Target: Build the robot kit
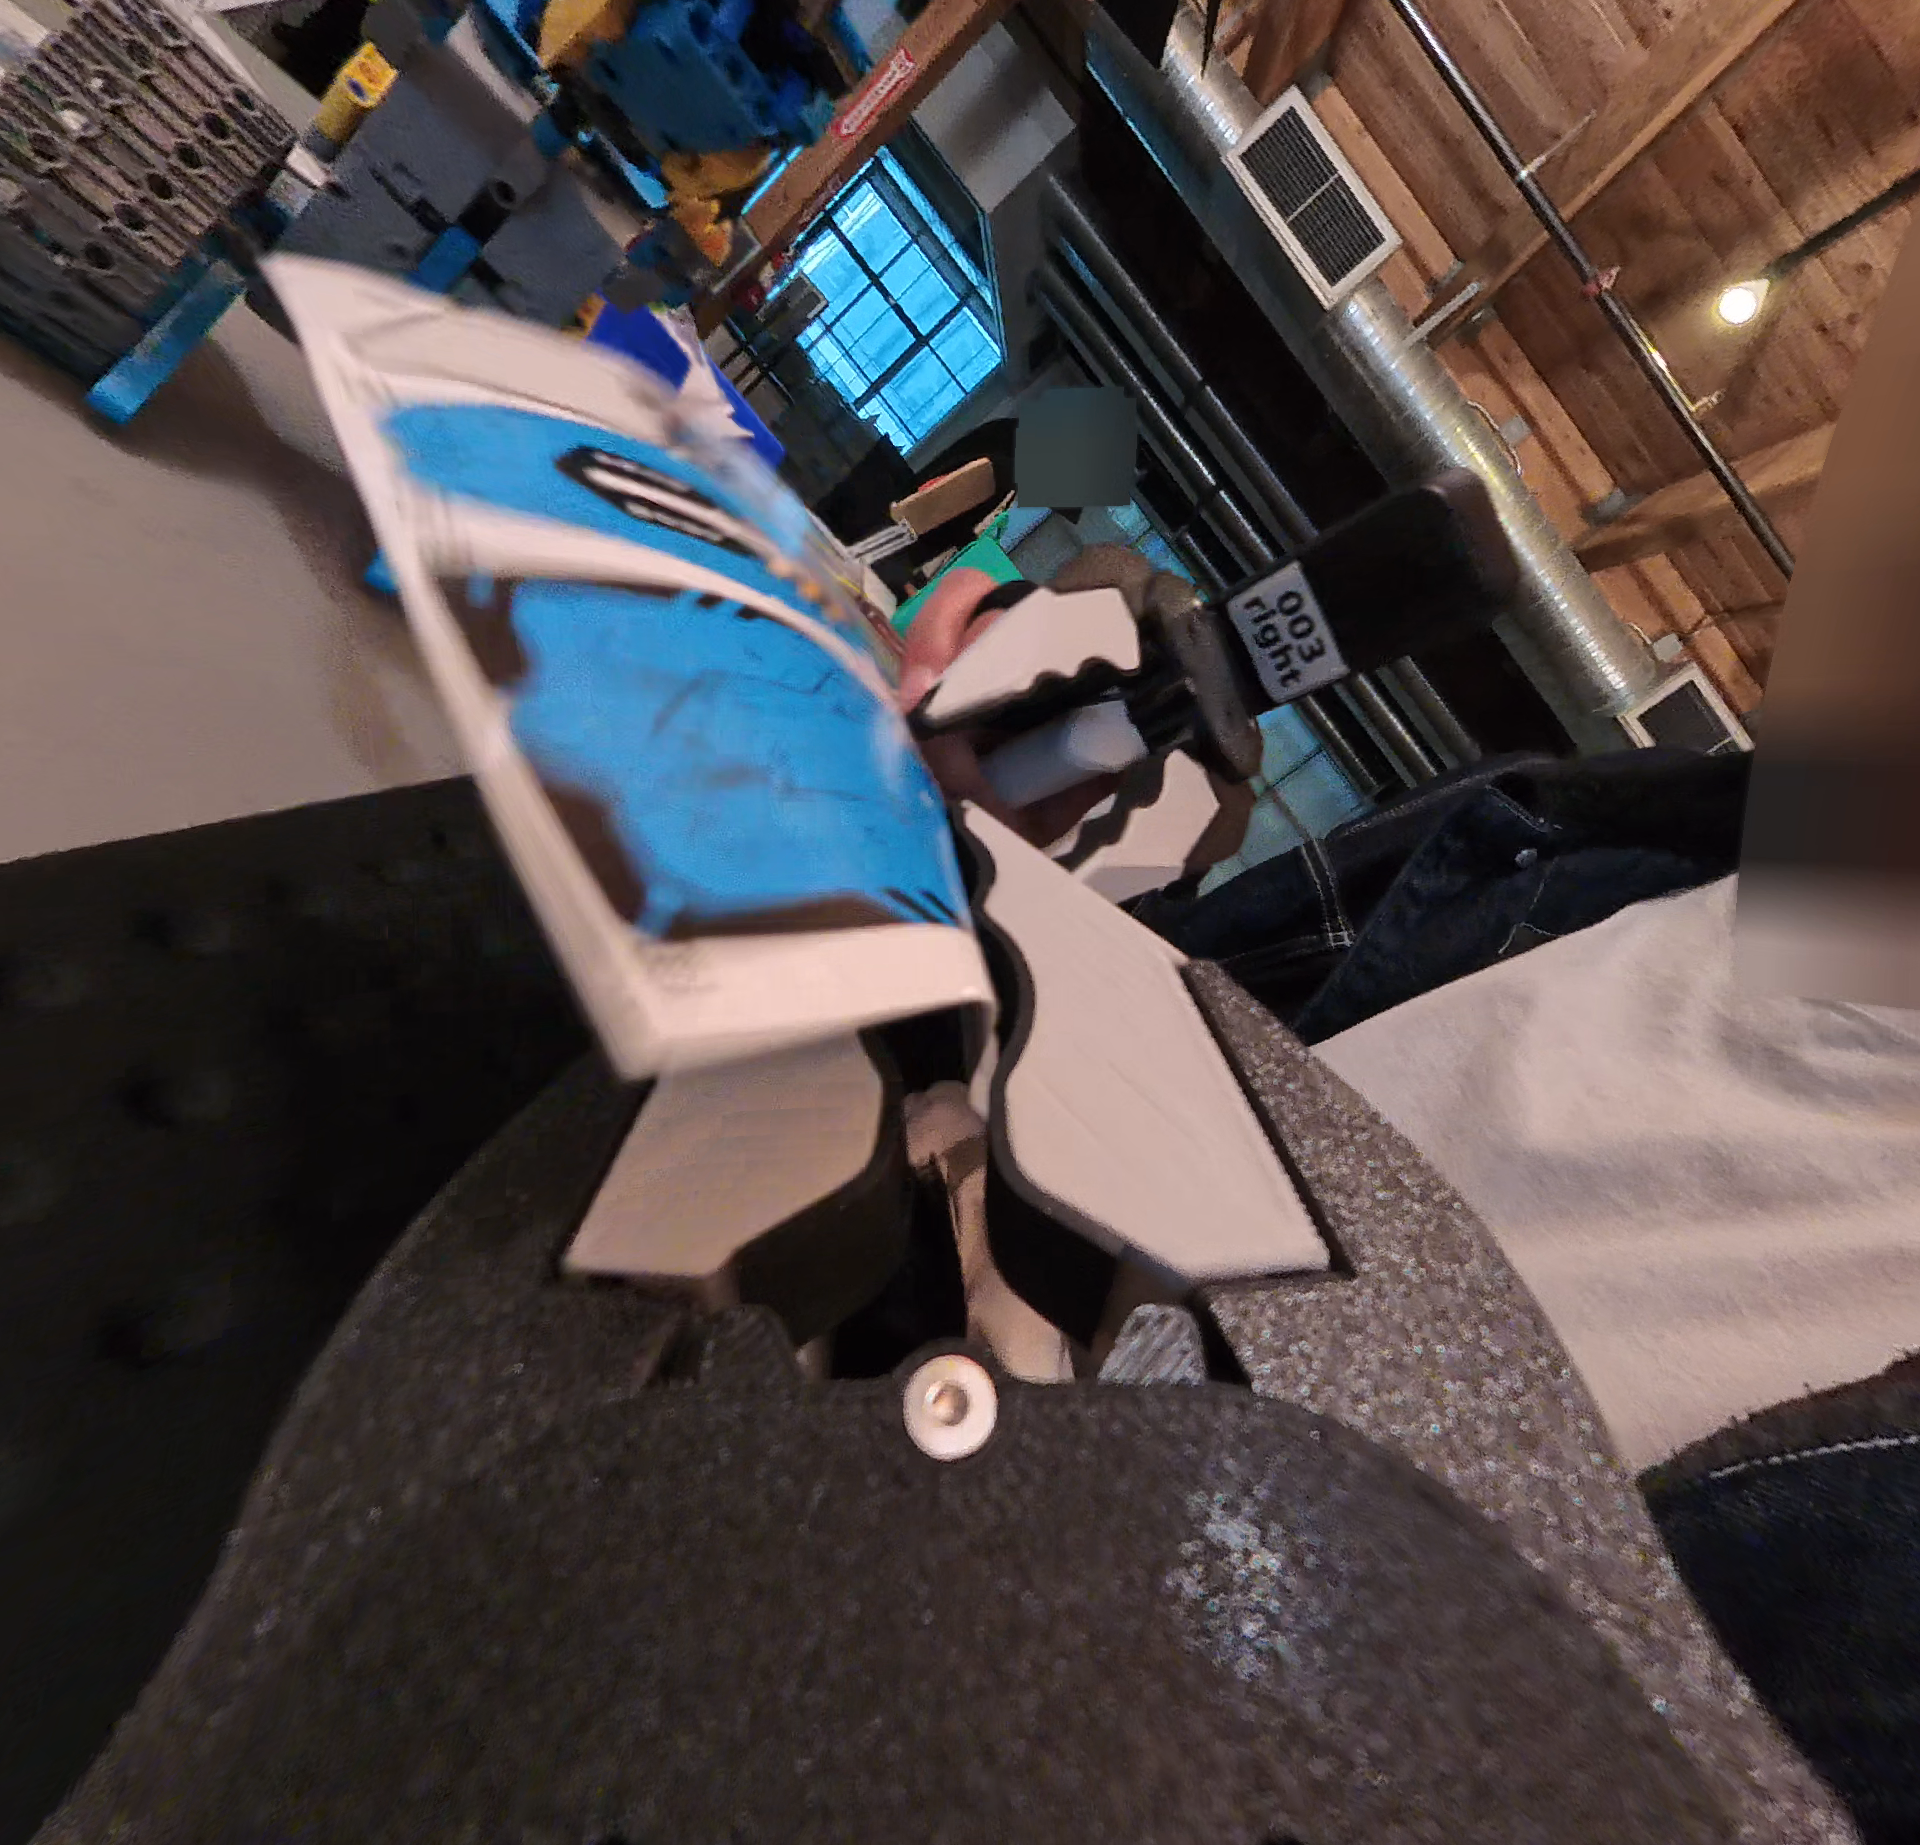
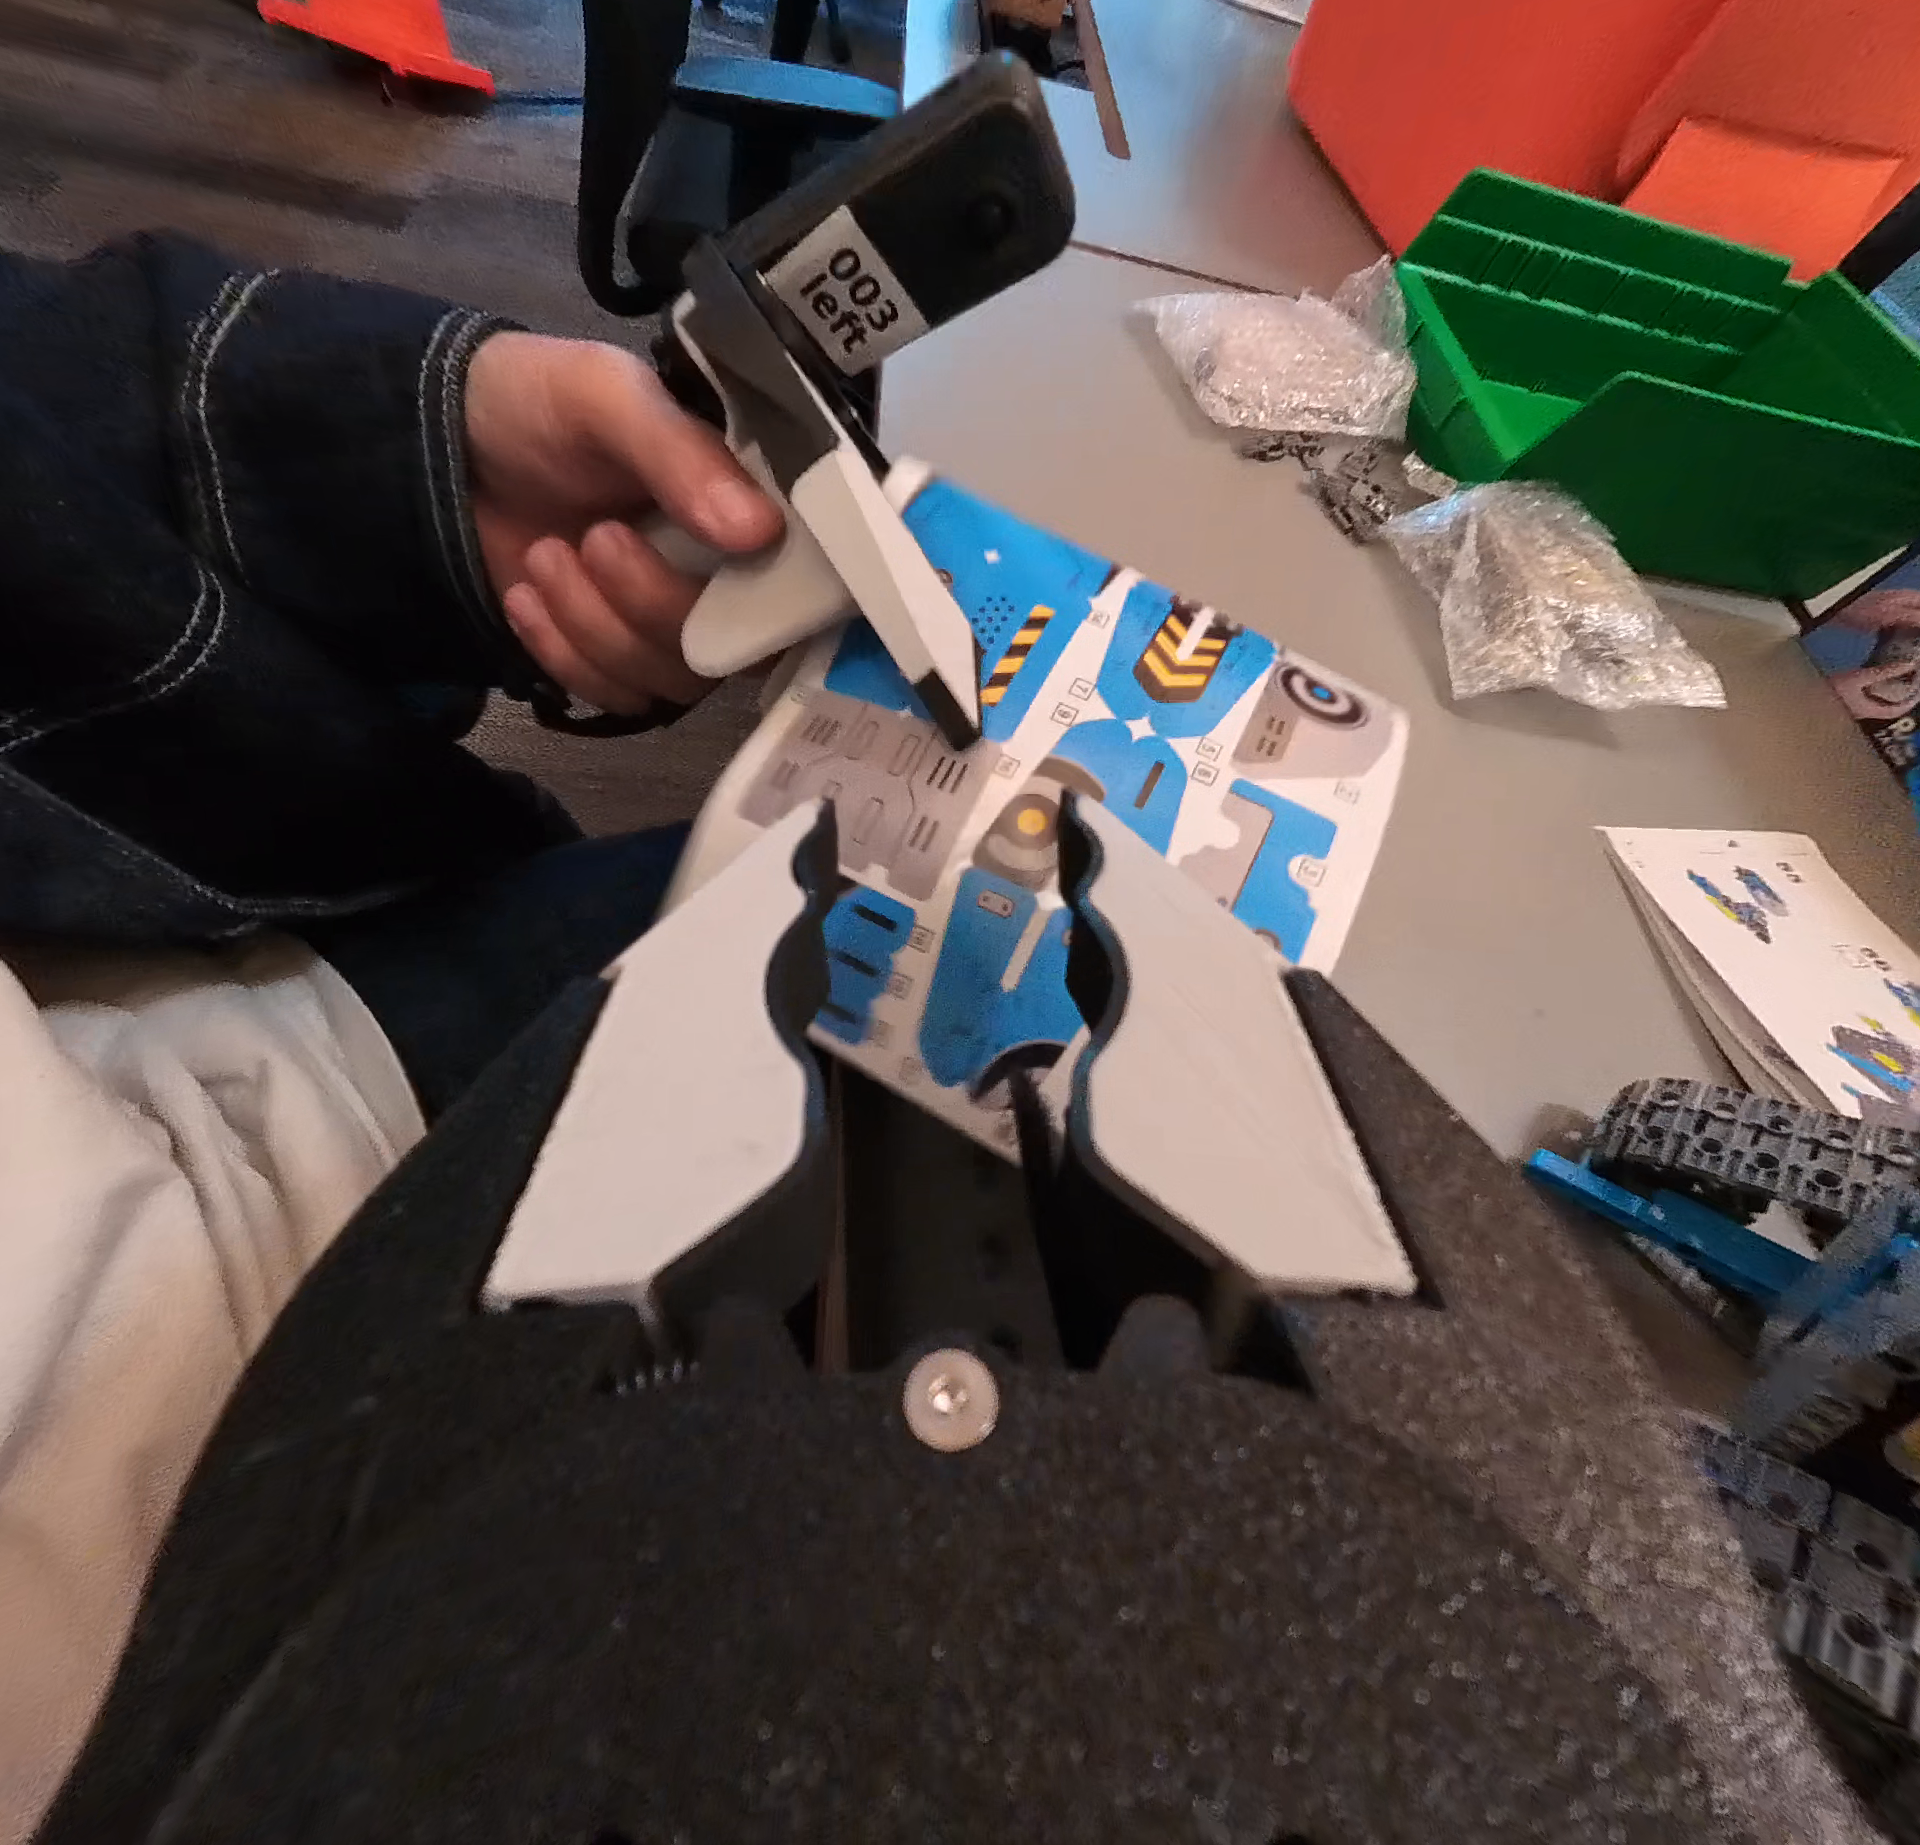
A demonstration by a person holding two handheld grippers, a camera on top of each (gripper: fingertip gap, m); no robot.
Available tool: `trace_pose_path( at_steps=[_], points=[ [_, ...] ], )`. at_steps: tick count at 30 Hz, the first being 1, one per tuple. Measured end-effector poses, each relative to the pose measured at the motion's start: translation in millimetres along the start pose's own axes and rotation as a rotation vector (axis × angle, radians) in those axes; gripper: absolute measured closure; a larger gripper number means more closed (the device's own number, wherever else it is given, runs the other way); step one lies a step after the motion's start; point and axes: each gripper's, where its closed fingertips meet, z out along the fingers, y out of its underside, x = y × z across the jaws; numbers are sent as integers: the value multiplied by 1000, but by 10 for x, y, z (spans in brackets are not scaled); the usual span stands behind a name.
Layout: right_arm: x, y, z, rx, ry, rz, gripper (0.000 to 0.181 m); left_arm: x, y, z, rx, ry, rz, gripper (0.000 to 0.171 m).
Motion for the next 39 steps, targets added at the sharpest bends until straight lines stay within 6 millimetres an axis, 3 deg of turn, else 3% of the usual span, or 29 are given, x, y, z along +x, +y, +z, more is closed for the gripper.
trace_pose_path(
  at_steps=[8, 17, 22, 25, 30, 33, 39],
  points=[
    [-124, -46, 46, 54, -116, 100, 147, 131, 65, 73, -38, 47, 39, 171],
    [-49, -38, 25, 71, -108, 140, 170, 98, 84, 95, -43, 29, 47, 171],
    [-65, -43, 13, 100, -169, 198, 172, 128, 94, 95, -50, 29, 81, 170],
    [-40, -13, 22, 82, -130, 150, 175, 205, 90, 87, -44, 104, 21, 151],
    [-65, -20, -3, 72, -107, 68, 172, 146, 85, 103, -20, 122, -64, 166],
    [-55, 14, -4, 58, -105, 73, 168, 86, 96, 115, -21, 65, -15, 171],
    [-216, -33, -55, 91, -284, 198, 164, 238, 168, 85, -86, 60, 209, 171]
  ],
)
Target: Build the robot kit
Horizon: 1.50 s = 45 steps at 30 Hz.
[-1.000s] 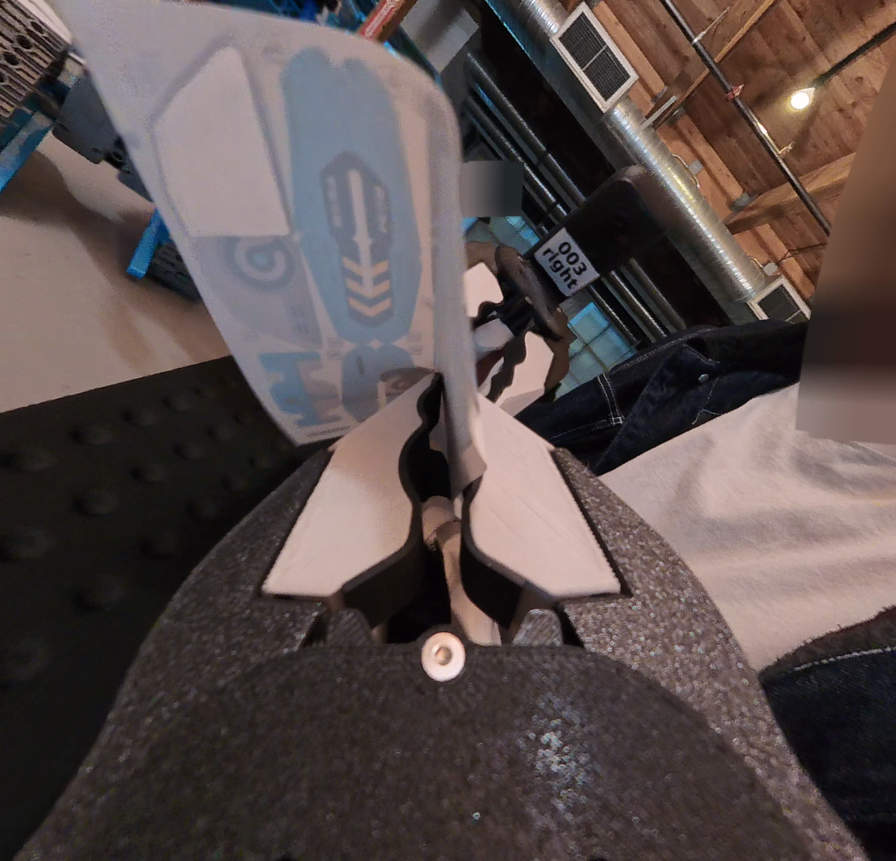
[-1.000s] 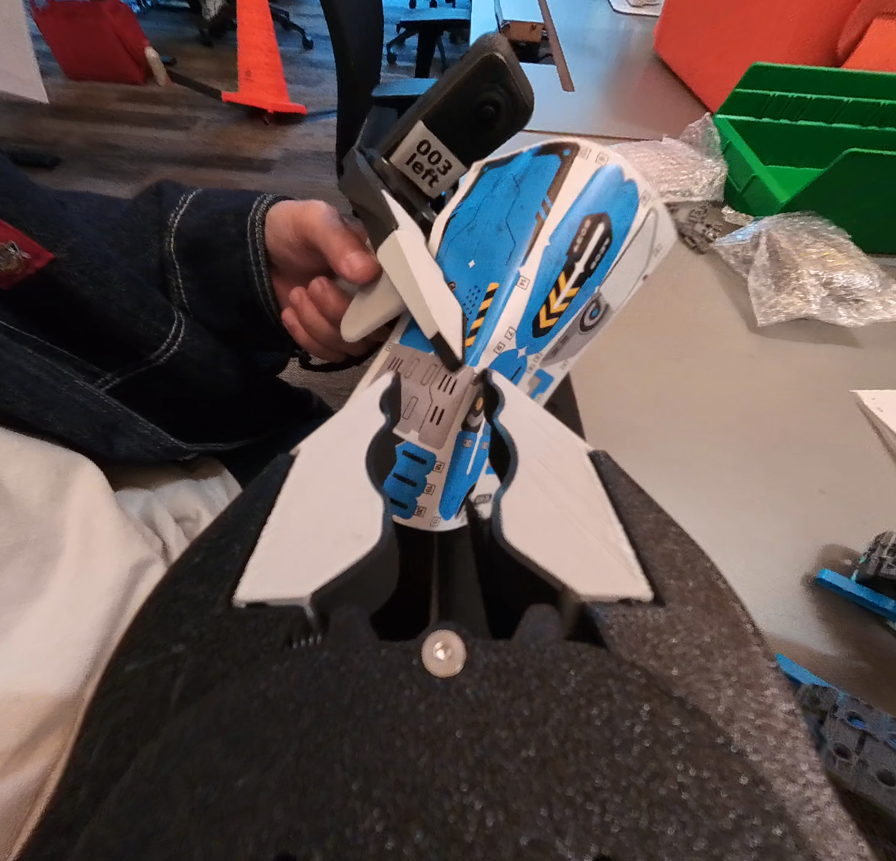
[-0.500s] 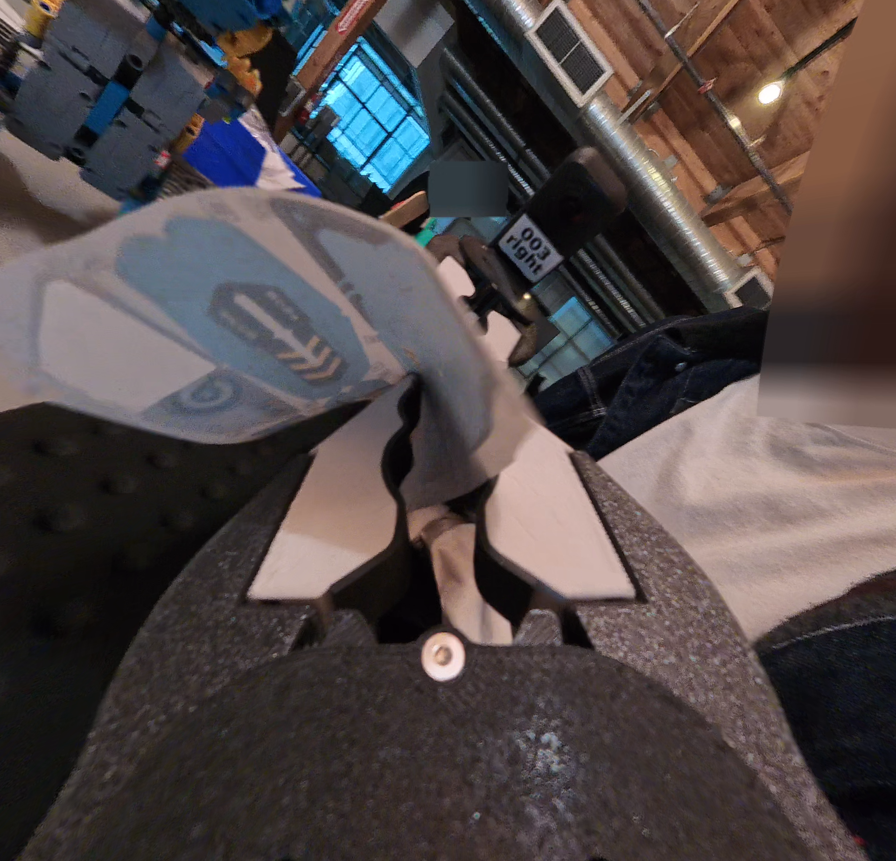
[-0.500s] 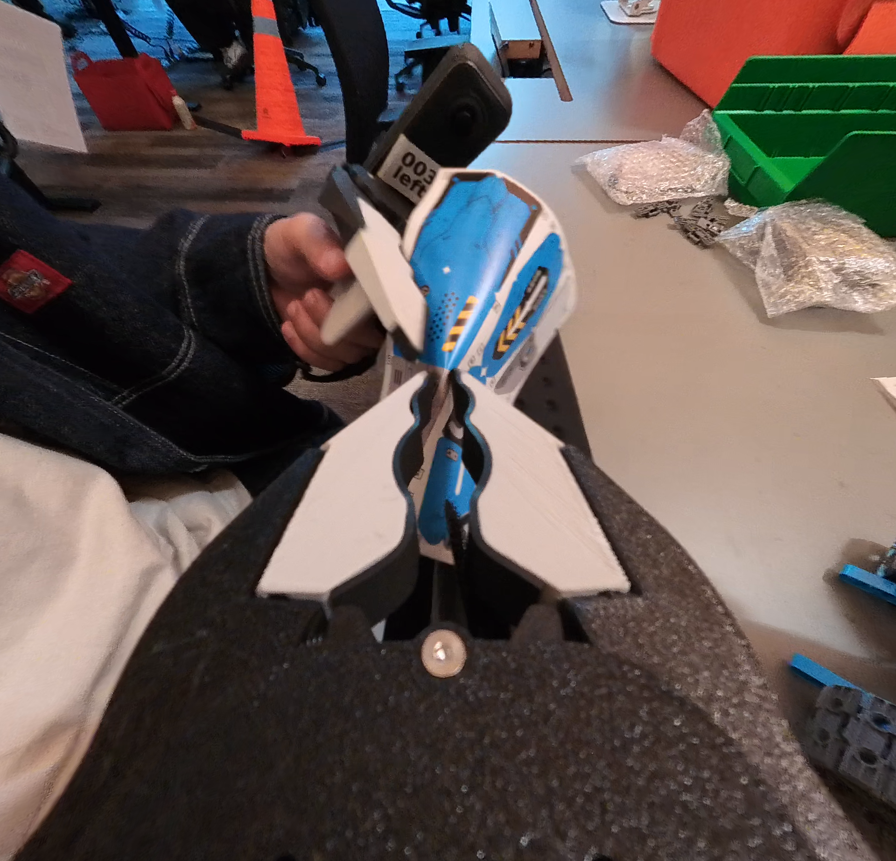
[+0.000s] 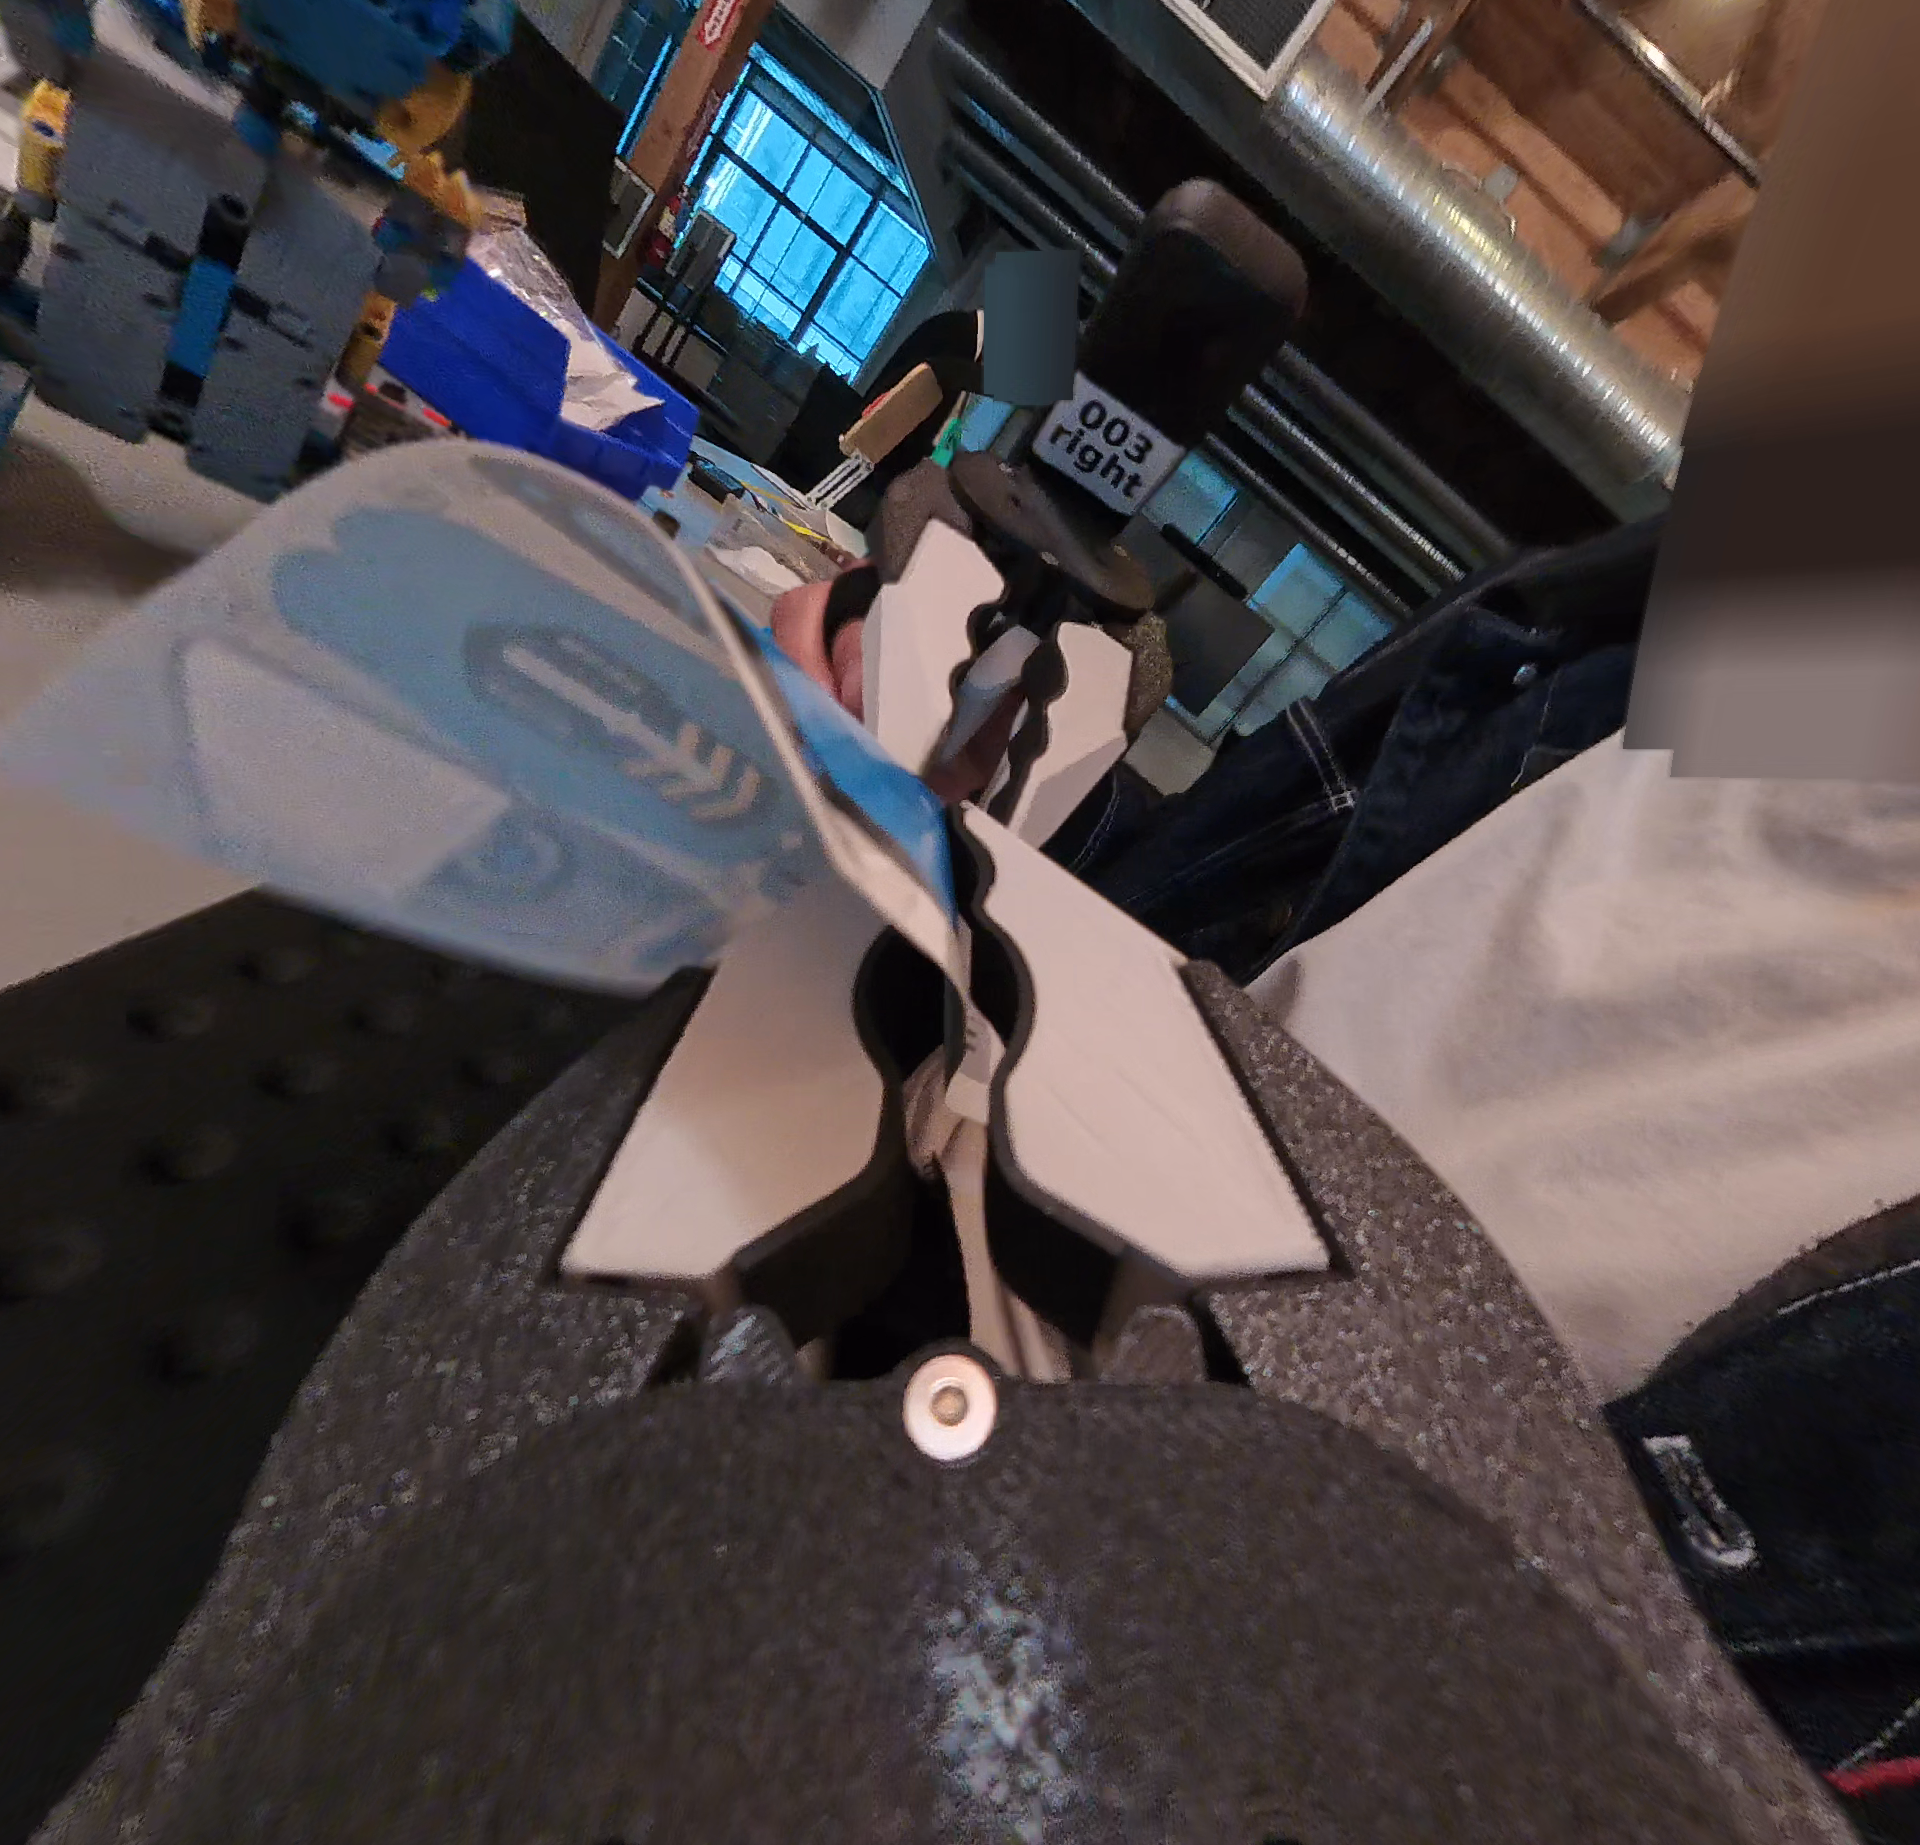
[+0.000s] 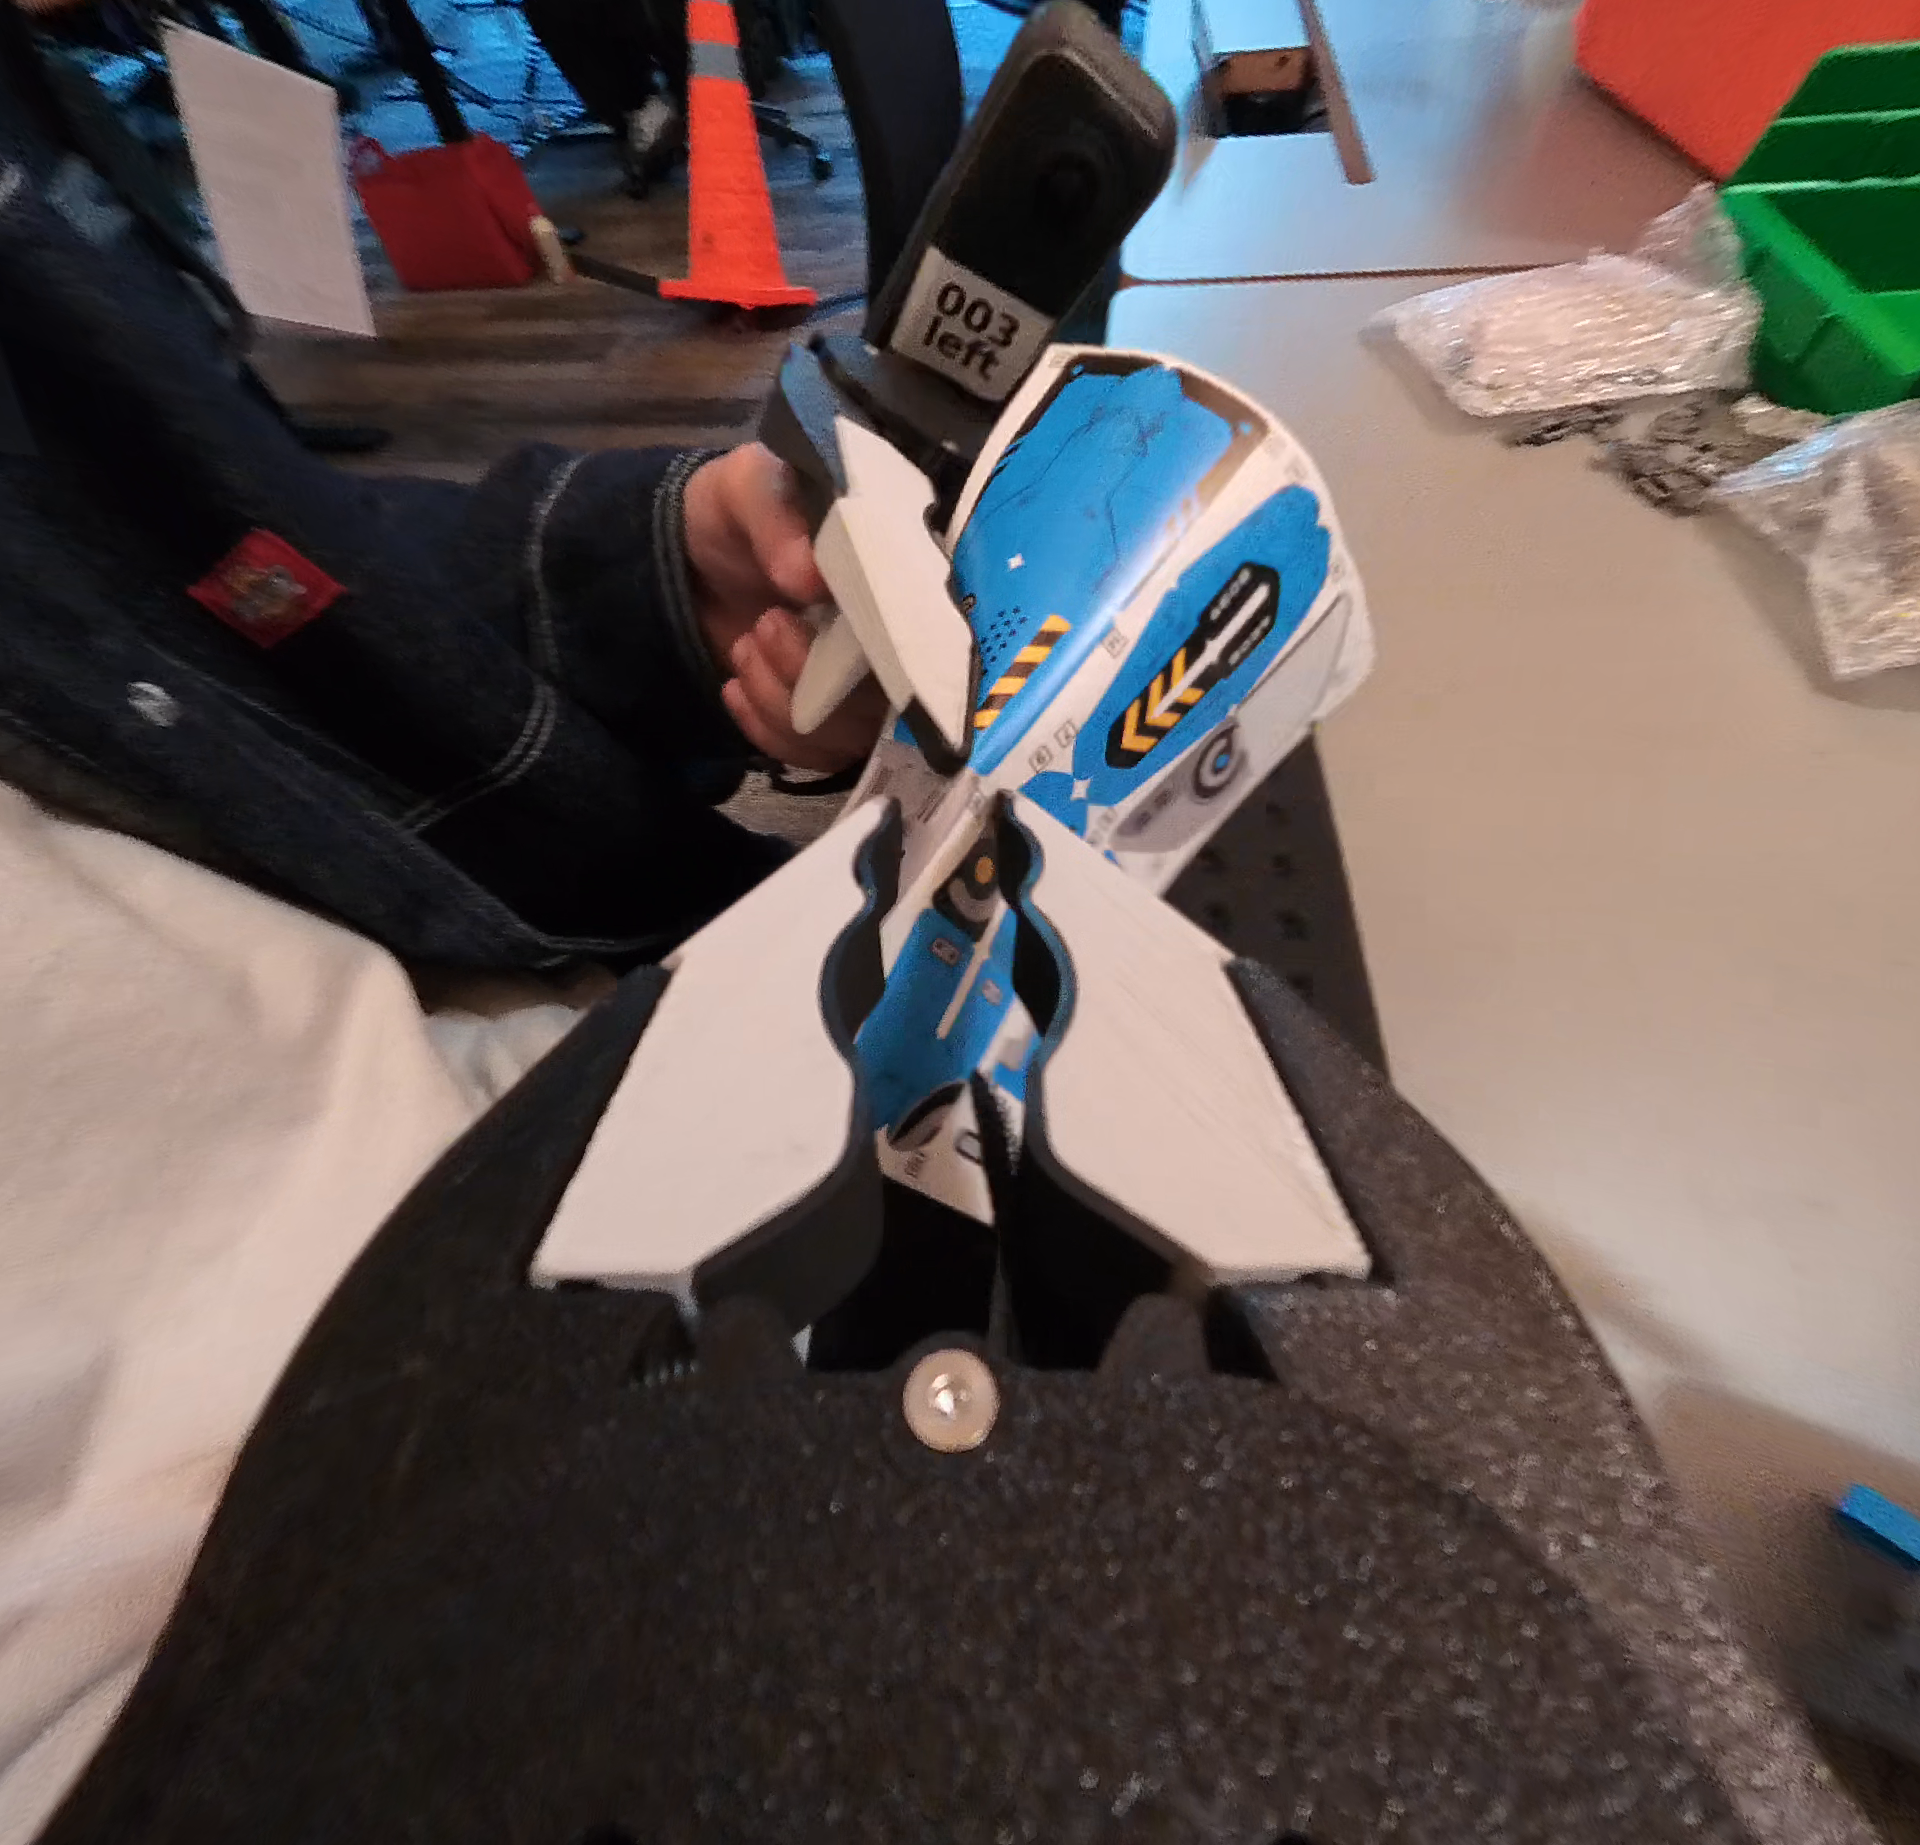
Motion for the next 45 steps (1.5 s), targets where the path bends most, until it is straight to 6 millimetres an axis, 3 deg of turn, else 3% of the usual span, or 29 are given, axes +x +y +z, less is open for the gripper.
trace_pose_path(
  at_steps=[8, 13, 24, 29, 34, 45],
  points=[
    [-73, 21, -10, -4, -61, 27, 175, 53, 119, 17, -99, -73, 229, 171],
    [-9, 84, 11, -36, -18, 3, 176, -50, 143, 15, -136, -152, 262, 171],
    [345, 251, 66, -129, 243, -170, 181, -477, 156, -17, -97, -293, -84, 171],
    [343, 264, 74, -132, 248, -170, 181, -475, 144, -9, -76, -276, -106, 171],
    [313, 249, 60, -122, 209, -111, 167, -443, 122, -28, -76, -274, -81, 171],
    [240, 206, 53, -100, 158, -94, 176, -361, 112, 11, -81, -240, -59, 171]
  ],
)
